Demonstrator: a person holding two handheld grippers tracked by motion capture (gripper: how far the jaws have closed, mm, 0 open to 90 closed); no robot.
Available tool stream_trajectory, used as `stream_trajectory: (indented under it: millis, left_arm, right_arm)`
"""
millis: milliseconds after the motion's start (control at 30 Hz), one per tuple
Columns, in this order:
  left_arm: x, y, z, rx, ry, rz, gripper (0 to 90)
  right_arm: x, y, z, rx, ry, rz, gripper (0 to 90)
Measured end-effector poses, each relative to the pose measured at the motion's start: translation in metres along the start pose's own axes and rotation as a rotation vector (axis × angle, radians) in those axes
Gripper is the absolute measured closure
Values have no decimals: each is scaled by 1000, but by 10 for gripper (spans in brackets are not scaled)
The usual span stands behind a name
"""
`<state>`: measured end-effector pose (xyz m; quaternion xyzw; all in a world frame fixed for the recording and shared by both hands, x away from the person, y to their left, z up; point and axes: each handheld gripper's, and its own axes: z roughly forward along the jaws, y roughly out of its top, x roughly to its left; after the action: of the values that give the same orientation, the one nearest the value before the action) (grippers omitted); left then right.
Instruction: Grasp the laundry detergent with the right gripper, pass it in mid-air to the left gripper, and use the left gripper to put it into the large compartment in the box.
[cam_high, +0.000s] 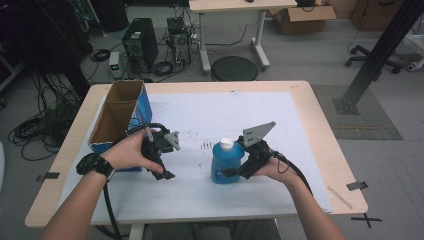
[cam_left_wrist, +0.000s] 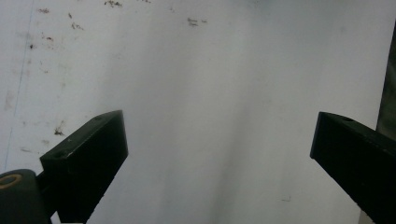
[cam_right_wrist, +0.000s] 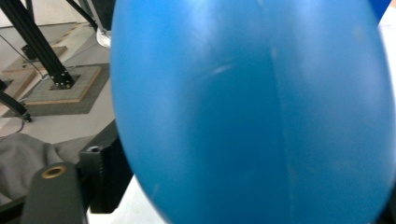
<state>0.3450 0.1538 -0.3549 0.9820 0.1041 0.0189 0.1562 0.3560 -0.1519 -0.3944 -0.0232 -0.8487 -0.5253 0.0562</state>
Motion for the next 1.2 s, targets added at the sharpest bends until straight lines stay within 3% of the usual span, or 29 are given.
stream_trajectory:
  millis: [433,1200]
  left_arm:
    - [-1,1,0,3,0,4,47]
    - [-1,2,0,-1,-3,3,47]
  right_arm:
    - [-1,-2,0,0,5,1,317]
    - [-2,-6,-2,-11,-12,-5,395]
